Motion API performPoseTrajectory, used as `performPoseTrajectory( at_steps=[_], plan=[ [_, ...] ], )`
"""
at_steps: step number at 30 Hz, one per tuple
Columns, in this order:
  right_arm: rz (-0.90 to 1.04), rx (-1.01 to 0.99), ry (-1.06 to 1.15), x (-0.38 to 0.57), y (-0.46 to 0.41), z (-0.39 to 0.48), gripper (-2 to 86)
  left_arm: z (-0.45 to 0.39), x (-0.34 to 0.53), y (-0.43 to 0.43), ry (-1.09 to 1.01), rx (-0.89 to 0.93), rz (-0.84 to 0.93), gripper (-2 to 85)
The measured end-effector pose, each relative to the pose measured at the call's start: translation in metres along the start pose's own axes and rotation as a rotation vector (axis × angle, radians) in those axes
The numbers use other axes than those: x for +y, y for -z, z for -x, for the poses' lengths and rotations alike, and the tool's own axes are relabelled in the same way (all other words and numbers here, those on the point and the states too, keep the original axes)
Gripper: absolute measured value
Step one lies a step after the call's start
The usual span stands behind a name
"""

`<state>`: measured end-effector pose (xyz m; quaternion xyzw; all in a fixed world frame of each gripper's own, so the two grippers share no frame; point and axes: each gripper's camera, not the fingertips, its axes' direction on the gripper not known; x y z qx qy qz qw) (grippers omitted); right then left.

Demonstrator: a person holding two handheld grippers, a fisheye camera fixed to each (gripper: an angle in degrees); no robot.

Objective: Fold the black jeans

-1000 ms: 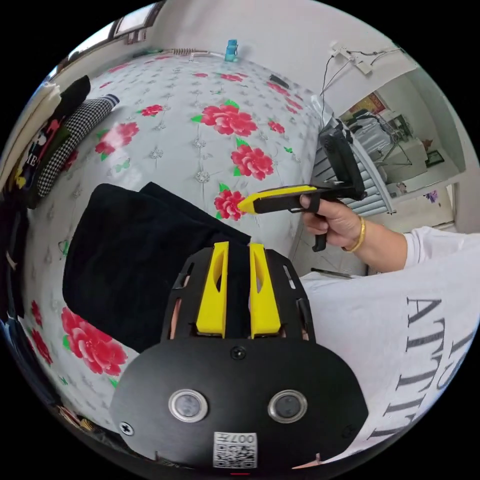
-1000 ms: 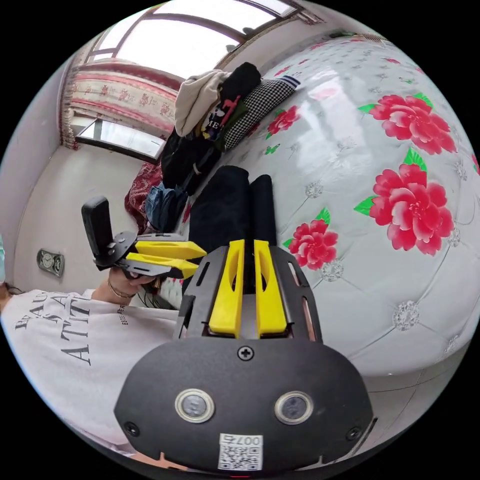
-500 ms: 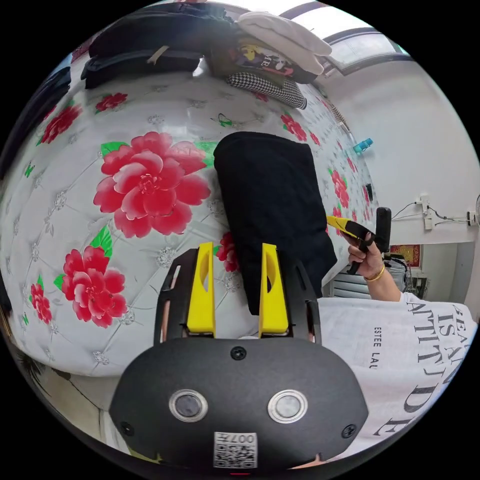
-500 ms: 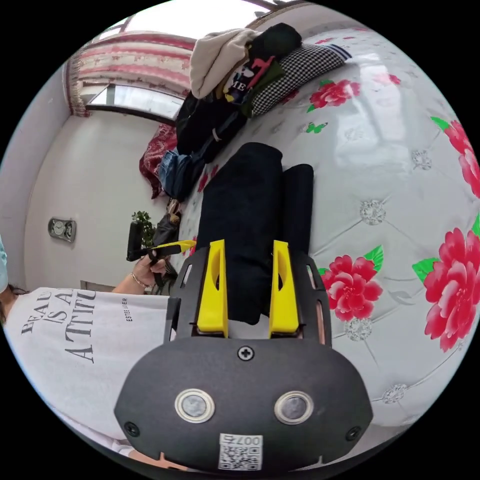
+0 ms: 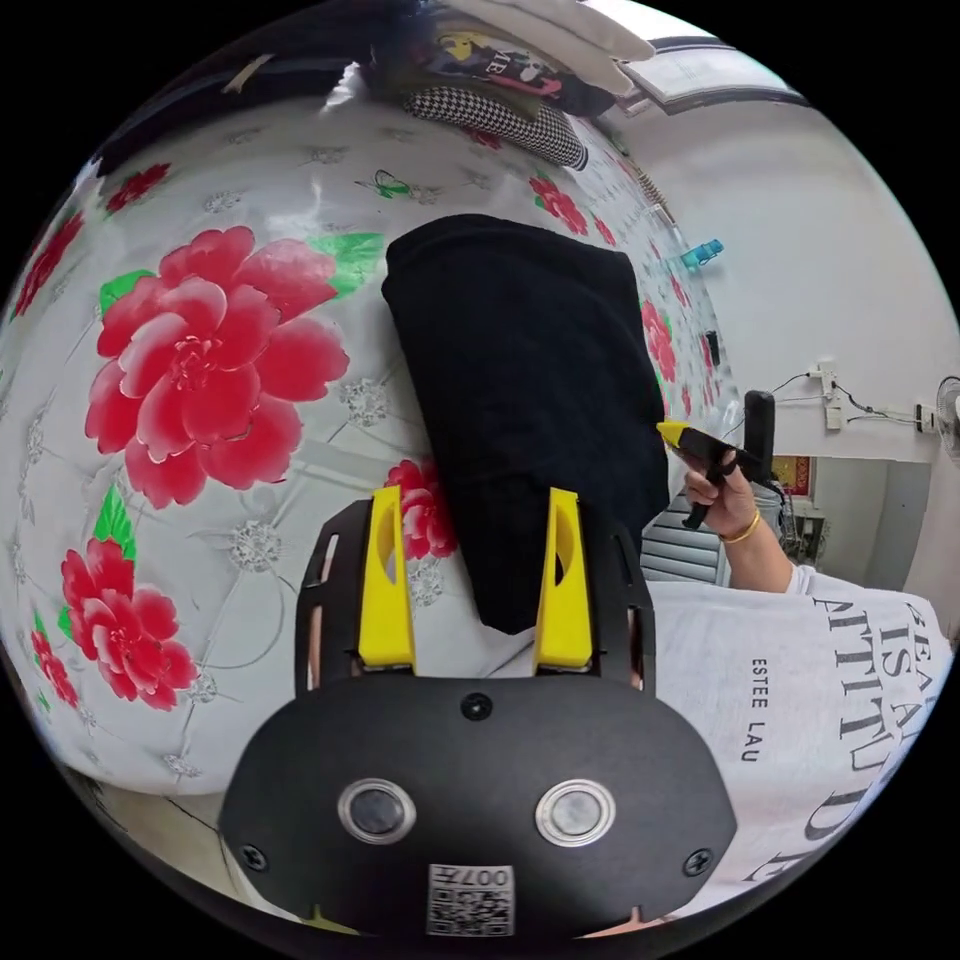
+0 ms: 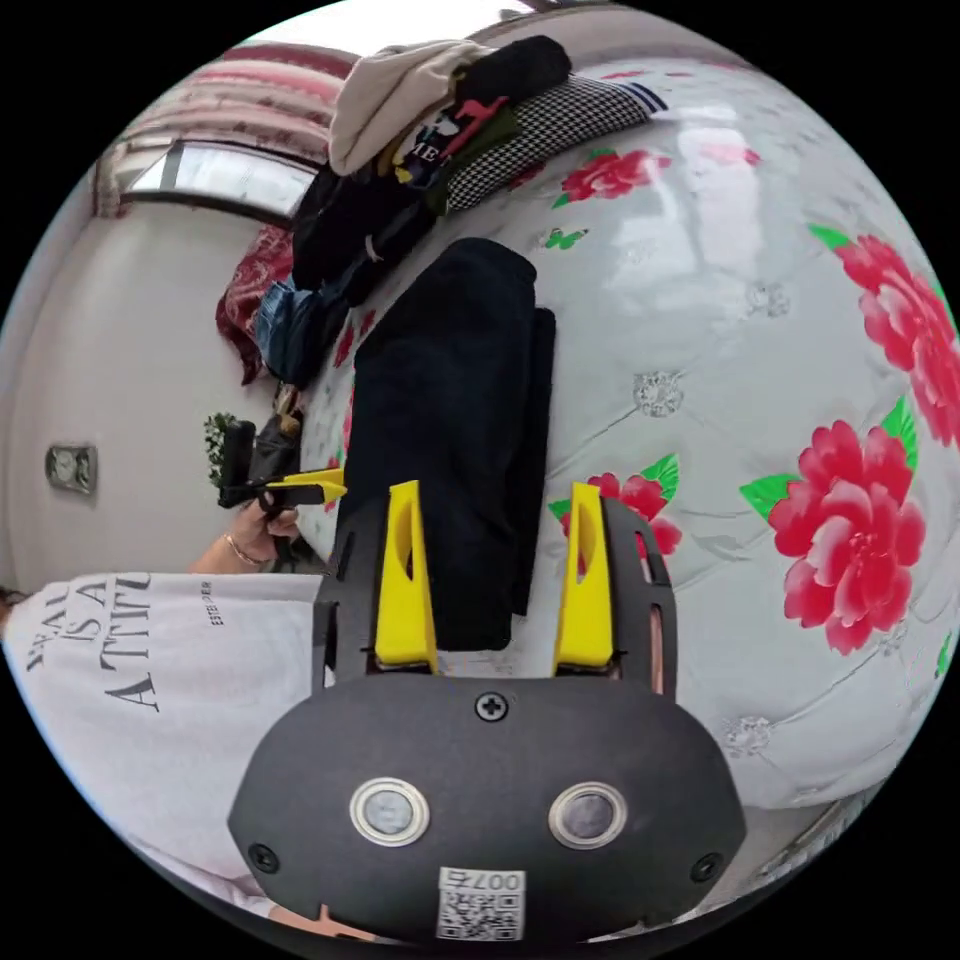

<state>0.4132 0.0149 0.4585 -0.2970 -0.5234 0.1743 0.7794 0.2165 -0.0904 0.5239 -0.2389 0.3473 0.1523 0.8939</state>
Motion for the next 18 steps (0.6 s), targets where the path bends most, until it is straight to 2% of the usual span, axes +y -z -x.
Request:
performPoseTrajectory(
  at_steps=[2,5,6,8,12,18],
  plan=[
    [0.027,-0.111,-0.039,-0.004,-0.014,-0.014,13.8,0.004,-0.007,-0.01,0.004,0.032,0.026,18.4],
    [0.021,-0.156,-0.045,-0.006,-0.03,-0.025,12.7,0.008,-0.016,-0.011,-0.022,0.026,0.062,17.1],
    [0.056,-0.251,-0.08,-0.009,-0.041,-0.031,11.9,0.007,-0.018,-0.012,-0.064,0.091,0.074,13.6],
    [0.054,-0.325,-0.131,-0.012,-0.05,-0.036,10.6,0.008,-0.02,-0.009,-0.066,0.105,0.066,10.2],
    [0.058,-0.243,-0.047,-0.019,-0.056,-0.006,7.3,-0.003,-0.012,0.007,-0.088,0.094,0.016,7.2],
    [0.1,-0.289,0.075,-0.03,-0.082,0.055,5.0,0.007,0.028,0.058,-0.034,0.134,-0.111,5.5]
  ],
)
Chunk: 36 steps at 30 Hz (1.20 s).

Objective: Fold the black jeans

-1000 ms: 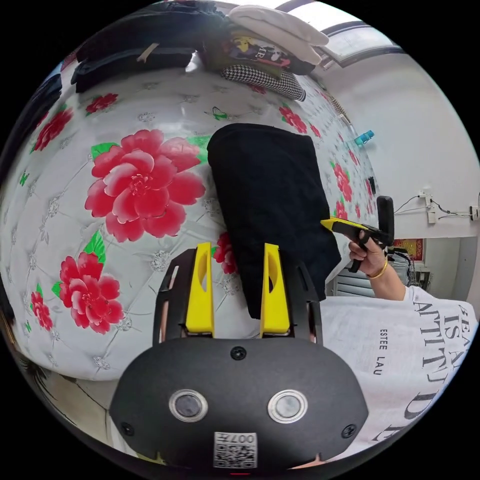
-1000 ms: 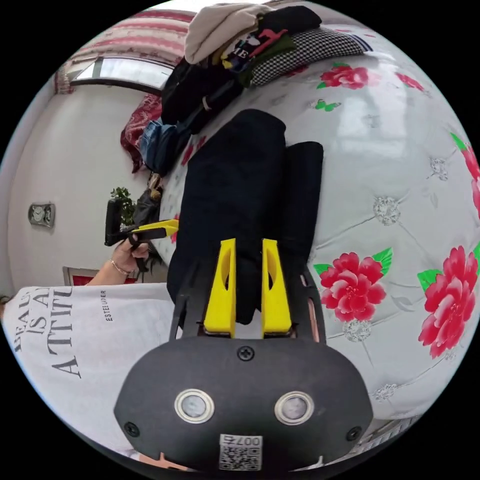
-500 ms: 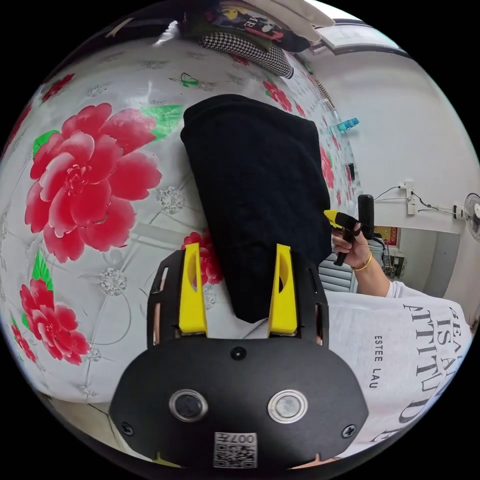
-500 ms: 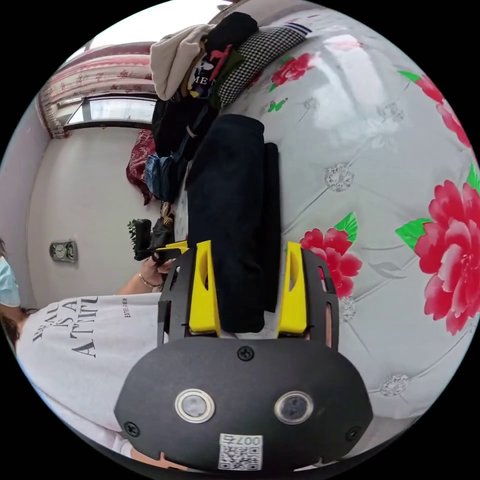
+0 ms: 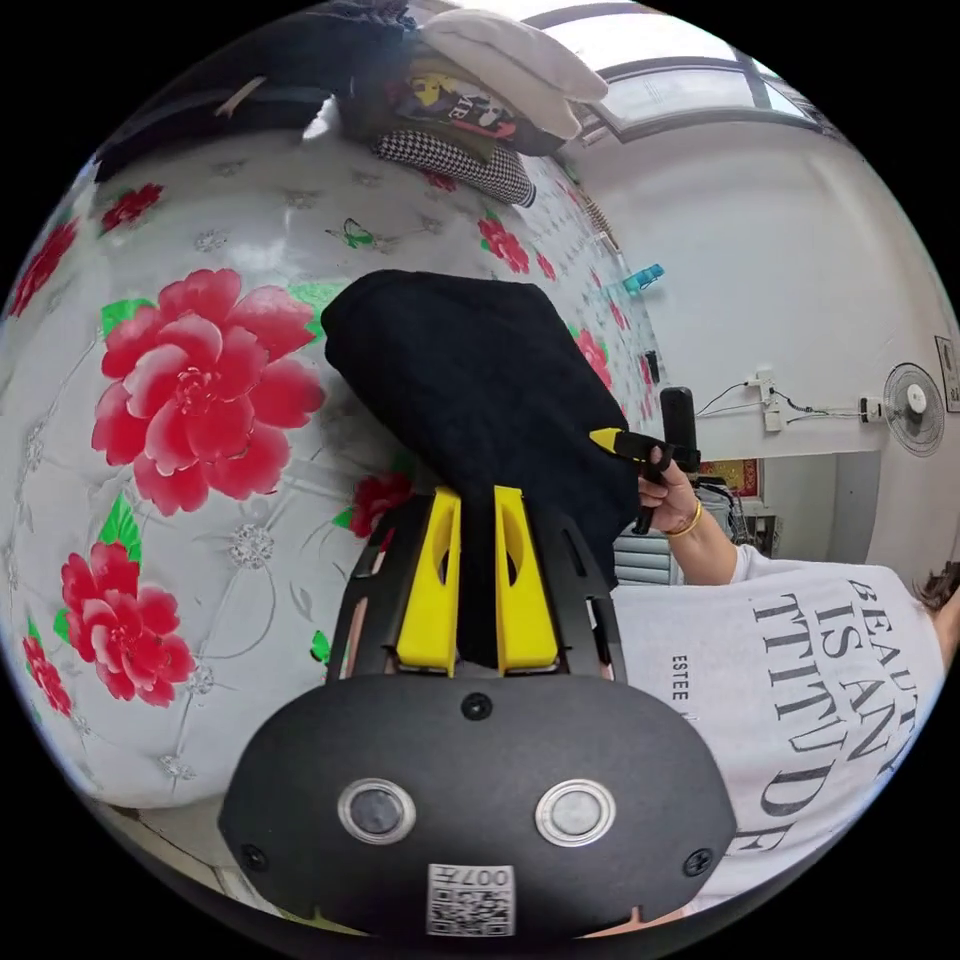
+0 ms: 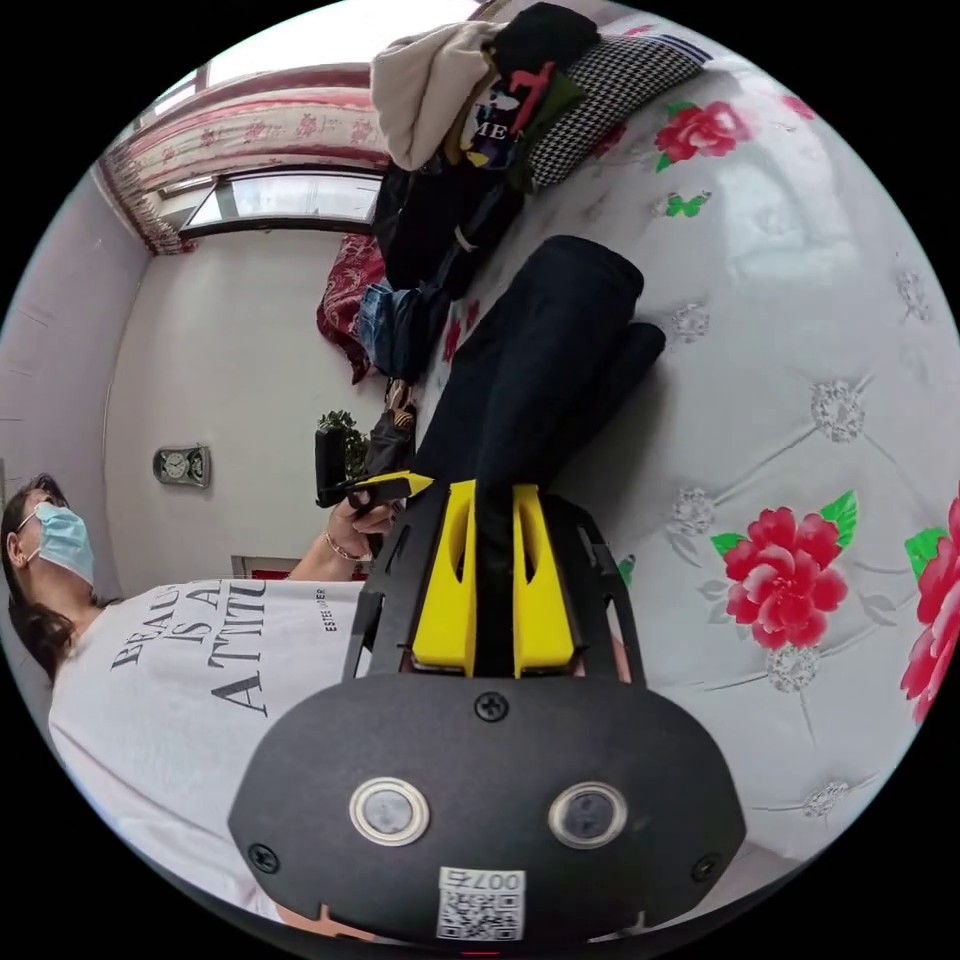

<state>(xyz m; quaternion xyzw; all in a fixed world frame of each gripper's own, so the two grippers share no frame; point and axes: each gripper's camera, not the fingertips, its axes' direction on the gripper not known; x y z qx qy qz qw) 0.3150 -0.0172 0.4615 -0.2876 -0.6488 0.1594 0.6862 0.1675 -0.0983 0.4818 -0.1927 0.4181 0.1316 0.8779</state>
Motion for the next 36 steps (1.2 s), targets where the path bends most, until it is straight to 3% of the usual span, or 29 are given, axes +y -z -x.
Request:
performPoseTrajectory(
  at_steps=[7,21,36],
  plan=[
    [0.053,-0.004,0.095,-0.021,-0.102,0.063,4.1,0.035,0.058,0.08,0.008,-0.049,-0.116,5.1],
    [0.18,-0.059,0.236,-0.082,-0.425,0.211,3.6,0.161,0.218,0.3,0.09,-0.172,-0.356,5.1],
    [0.444,-0.119,0.417,-0.122,-0.619,0.291,3.5,0.147,0.333,0.34,0.323,-0.267,-0.607,5.1]
  ],
)
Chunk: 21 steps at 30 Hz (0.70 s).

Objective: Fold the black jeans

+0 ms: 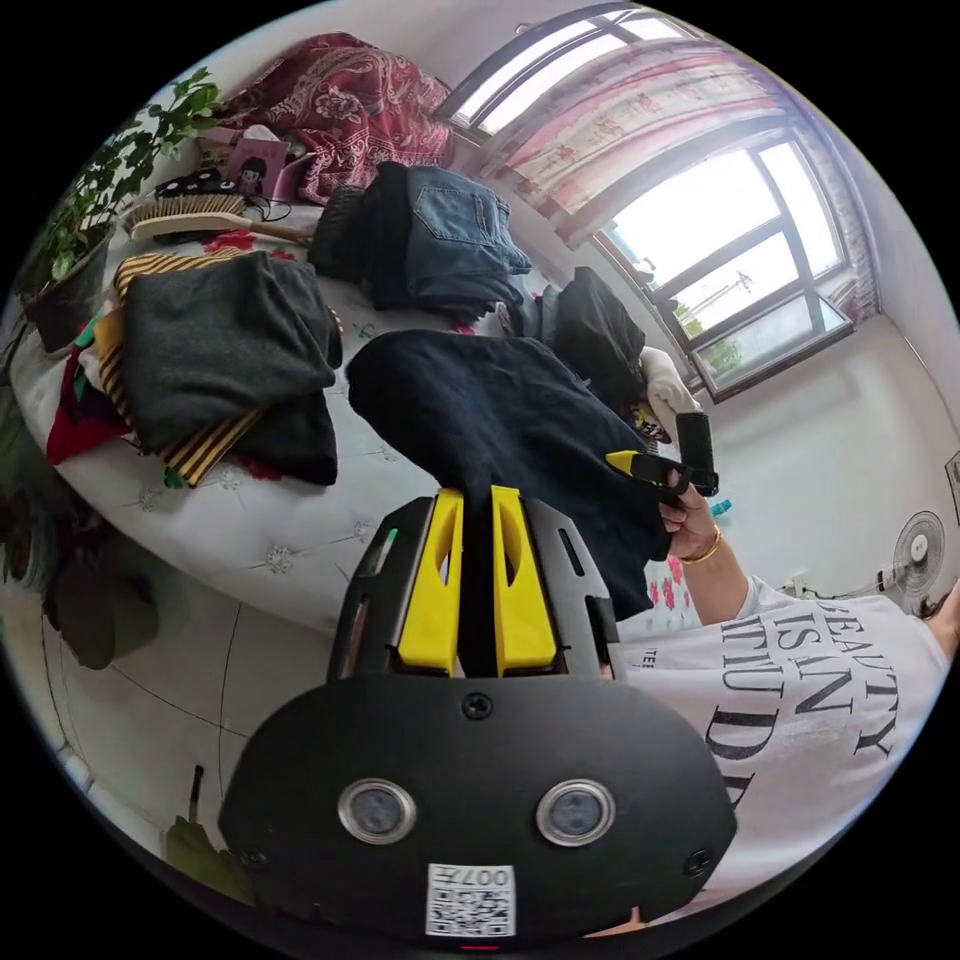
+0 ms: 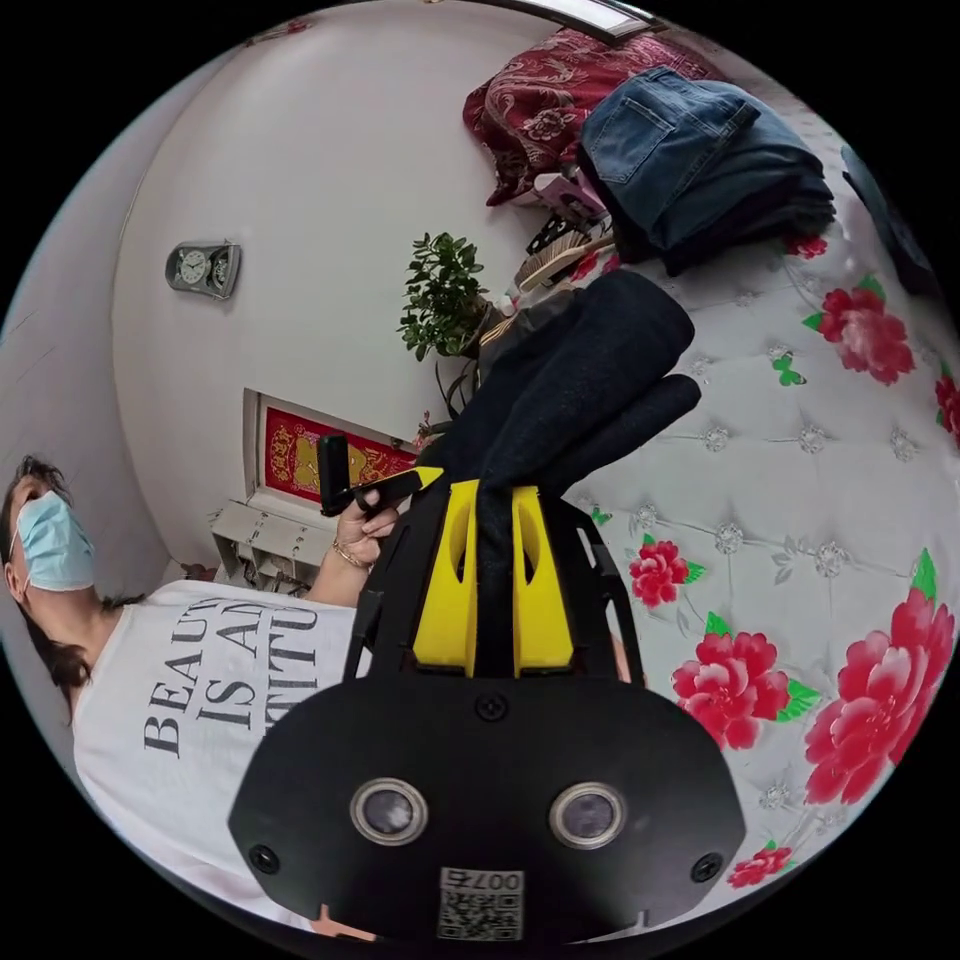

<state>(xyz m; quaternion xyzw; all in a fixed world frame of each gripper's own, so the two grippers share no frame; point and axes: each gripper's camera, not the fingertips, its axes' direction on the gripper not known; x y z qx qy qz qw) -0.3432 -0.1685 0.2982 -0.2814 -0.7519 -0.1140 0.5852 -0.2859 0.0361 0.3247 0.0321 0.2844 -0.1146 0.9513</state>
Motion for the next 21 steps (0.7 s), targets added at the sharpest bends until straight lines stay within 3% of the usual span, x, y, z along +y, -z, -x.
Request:
performPoseTrajectory(
  at_steps=[7,13,19,21],
  plan=[
    [0.03,0.021,0.055,-0.092,-0.063,0.014,3.4,0.03,-0.037,0.027,-0.019,-0.01,-0.082,5.0],
    [0.022,0.053,0.167,-0.236,-0.118,0.048,3.6,0.076,-0.131,0.076,-0.086,-0.013,-0.23,5.0],
    [-0.063,0.142,0.237,-0.404,-0.188,0.075,4.2,0.127,-0.262,0.123,-0.095,-0.227,-0.402,6.1],
    [-0.113,0.344,0.185,-0.451,-0.225,0.064,4.8,0.163,-0.289,0.113,0.038,-0.395,-0.401,7.6]
  ],
)
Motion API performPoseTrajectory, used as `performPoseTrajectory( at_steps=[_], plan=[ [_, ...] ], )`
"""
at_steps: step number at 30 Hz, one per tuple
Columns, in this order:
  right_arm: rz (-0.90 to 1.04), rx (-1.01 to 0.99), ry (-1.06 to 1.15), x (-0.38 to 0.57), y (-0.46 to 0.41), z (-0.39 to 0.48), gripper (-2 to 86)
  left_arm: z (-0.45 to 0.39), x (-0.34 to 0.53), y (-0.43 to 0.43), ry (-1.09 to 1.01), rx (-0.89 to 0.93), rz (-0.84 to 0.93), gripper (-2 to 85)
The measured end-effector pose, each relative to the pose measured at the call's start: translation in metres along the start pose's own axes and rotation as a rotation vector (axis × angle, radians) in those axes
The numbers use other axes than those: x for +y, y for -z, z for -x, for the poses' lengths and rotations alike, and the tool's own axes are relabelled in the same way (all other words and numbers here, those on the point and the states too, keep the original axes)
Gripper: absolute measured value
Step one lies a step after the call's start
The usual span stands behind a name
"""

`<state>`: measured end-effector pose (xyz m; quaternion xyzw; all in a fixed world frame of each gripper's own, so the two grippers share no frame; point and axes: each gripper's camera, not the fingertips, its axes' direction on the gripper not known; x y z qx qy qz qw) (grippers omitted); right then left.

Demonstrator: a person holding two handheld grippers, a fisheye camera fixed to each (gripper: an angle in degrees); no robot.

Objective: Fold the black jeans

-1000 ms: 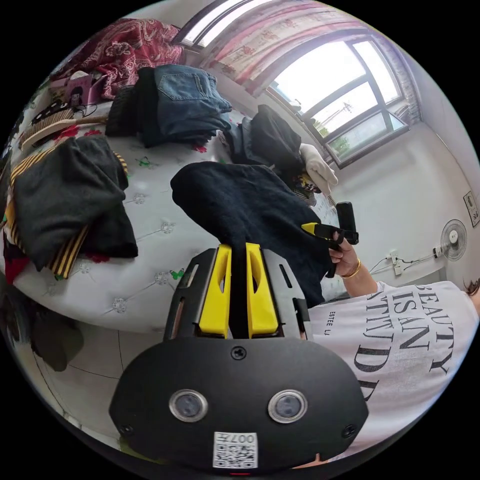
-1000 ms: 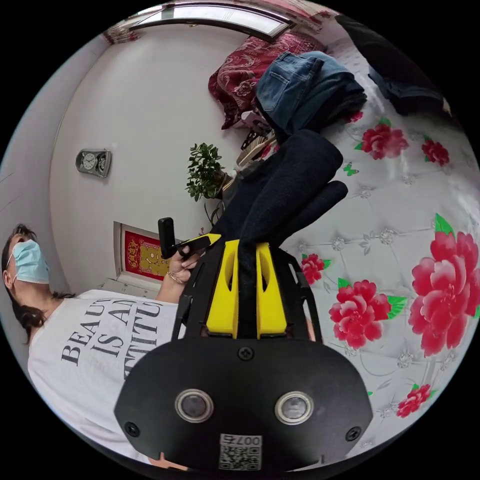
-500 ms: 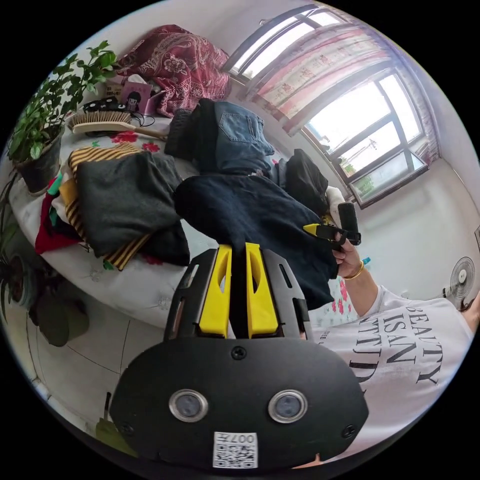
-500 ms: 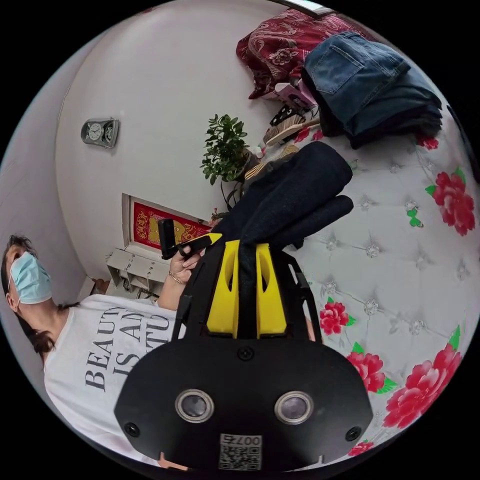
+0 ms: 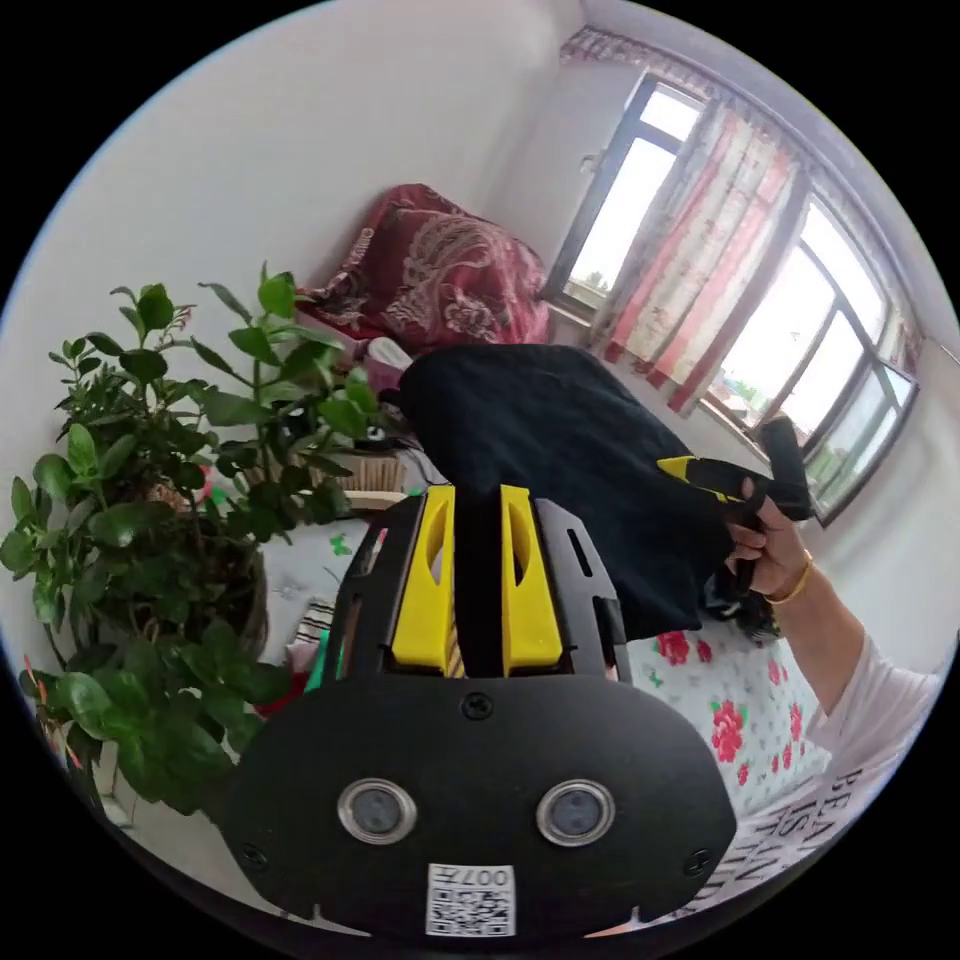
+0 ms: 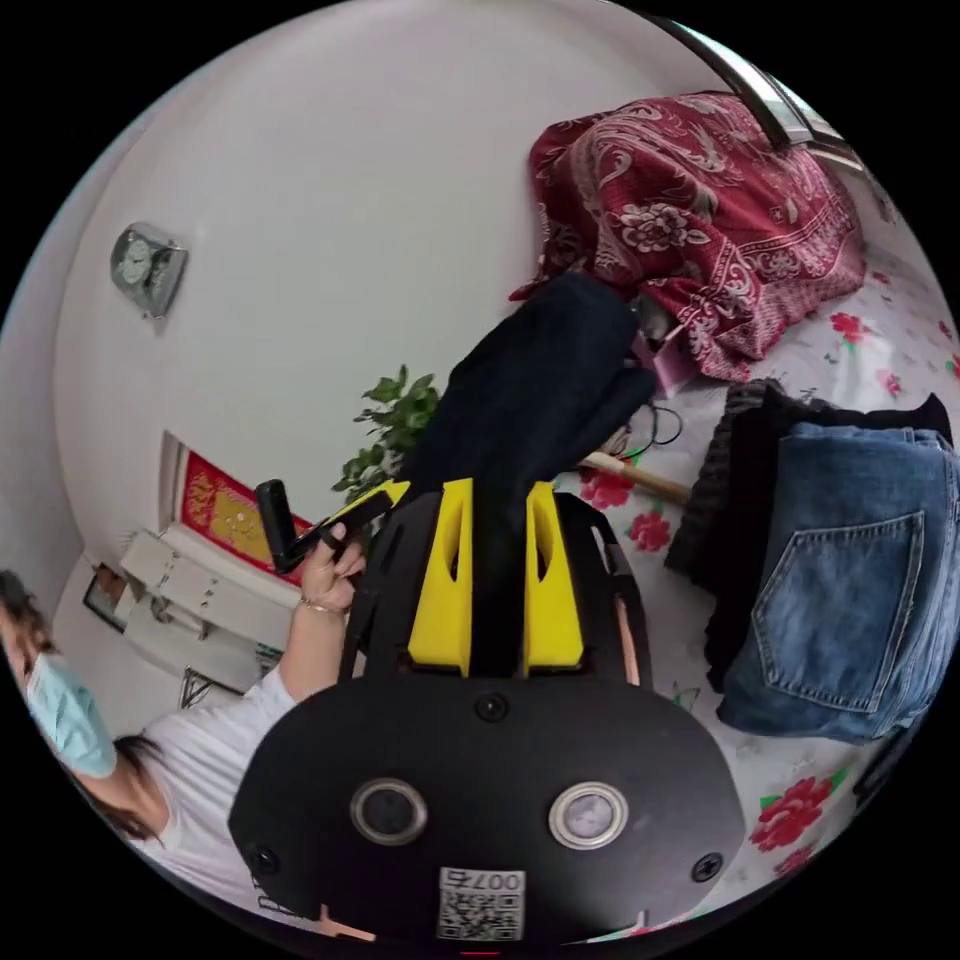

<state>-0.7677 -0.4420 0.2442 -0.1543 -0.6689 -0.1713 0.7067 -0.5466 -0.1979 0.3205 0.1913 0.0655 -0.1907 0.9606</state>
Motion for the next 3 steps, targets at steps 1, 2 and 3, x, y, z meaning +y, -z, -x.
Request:
performPoseTrajectory(
  at_steps=[1,2,3],
  plan=[
    [0.012,0.055,-0.003,-0.004,-0.012,-0.002,4.9,0.004,0.002,-0.006,0.022,-0.05,0.012,8.0],
    [0.05,0.133,-0.012,-0.006,-0.033,-0.009,5.2,0.005,0.012,-0.013,0.025,-0.101,0.023,8.6],
    [0.085,0.169,-0.004,0.003,-0.05,-0.015,5.5,0.0,0.031,-0.016,0.003,-0.125,0.023,10.1]
  ],
)
